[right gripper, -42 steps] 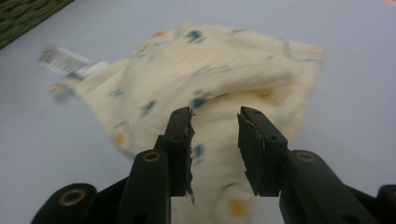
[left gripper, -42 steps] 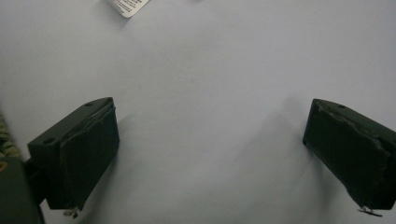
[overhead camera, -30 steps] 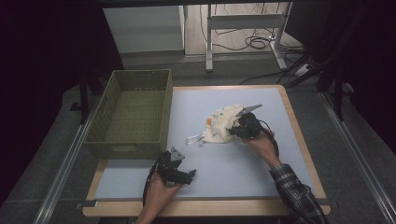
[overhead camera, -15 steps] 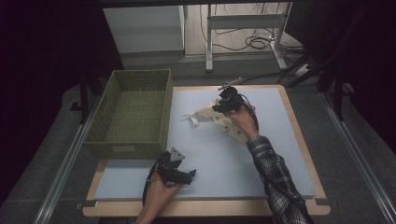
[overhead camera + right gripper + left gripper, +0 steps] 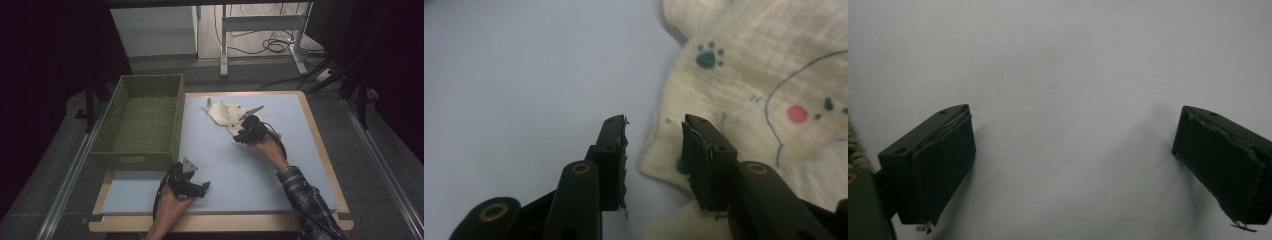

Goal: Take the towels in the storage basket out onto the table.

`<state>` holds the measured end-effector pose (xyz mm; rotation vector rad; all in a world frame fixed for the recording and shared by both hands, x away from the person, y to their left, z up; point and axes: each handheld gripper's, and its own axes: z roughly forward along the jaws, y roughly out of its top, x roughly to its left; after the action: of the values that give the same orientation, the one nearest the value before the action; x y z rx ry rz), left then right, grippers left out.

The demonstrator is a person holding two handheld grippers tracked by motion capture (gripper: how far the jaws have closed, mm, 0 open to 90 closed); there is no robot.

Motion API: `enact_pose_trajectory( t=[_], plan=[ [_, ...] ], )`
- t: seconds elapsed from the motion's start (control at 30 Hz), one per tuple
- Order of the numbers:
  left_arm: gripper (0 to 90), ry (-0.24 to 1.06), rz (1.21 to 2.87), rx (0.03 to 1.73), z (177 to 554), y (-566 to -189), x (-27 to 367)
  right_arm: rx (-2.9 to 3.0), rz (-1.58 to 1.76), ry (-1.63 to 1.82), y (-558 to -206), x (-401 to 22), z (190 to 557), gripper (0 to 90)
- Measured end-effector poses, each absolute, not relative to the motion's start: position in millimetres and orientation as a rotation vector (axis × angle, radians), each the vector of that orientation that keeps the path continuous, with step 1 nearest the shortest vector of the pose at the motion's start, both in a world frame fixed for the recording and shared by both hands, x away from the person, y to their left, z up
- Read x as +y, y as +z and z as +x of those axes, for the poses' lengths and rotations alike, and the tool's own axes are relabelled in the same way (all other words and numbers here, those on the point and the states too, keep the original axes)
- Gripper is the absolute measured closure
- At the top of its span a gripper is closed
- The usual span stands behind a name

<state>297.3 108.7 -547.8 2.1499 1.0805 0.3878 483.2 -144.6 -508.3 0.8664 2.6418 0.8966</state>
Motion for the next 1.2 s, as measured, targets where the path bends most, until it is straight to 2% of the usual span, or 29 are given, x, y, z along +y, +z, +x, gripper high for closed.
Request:
enact_pose_trajectory(
  t=[0.1,0.17,0.4,0.67,0.73,0.8,0.97,1.03,1.07,1.1,1.2],
  plan=[
    [3.7,0.388,2.15,1.08,297,-548,109,2.611,0.824,0.895,-517,-146,480,86.5],
    [3.7,0.387,2.15,1.08,297,-548,109,2.599,0.835,0.909,-517,-147,478,88.5],
    [3.7,0.384,2.151,1.08,297,-548,109,2.652,0.778,1.051,-490,-136,444,88.3],
    [4.3,0.387,2.143,1.073,297,-548,109,2.808,0.62,1.175,-476,-90,385,87.0],
    [4.3,0.388,2.146,1.072,297,-548,109,2.857,0.578,1.178,-478,-77,376,77.1],
    [5.1,0.392,2.148,1.063,296,-547,109,2.854,0.546,1.141,-476,-72,370,71.7],
    [8.0,0.392,2.153,1.03,294,-546,109,2.784,0.609,1.119,-464,-98,375,67.6],
    [15.0,0.385,2.156,1.012,293,-545,109,2.717,0.688,1.075,-461,-133,381,67.1],
    [23.3,0.383,2.154,1.006,292,-544,109,2.672,0.765,1.047,-462,-161,385,67.1],
    [23.3,0.387,2.154,0.999,291,-542,108,2.672,0.765,1.047,-462,-161,385,67.1],
    [36.4,0.399,2.136,0.967,290,-535,105,2.604,0.874,1.009,-467,-203,386,67.1]
  ],
)
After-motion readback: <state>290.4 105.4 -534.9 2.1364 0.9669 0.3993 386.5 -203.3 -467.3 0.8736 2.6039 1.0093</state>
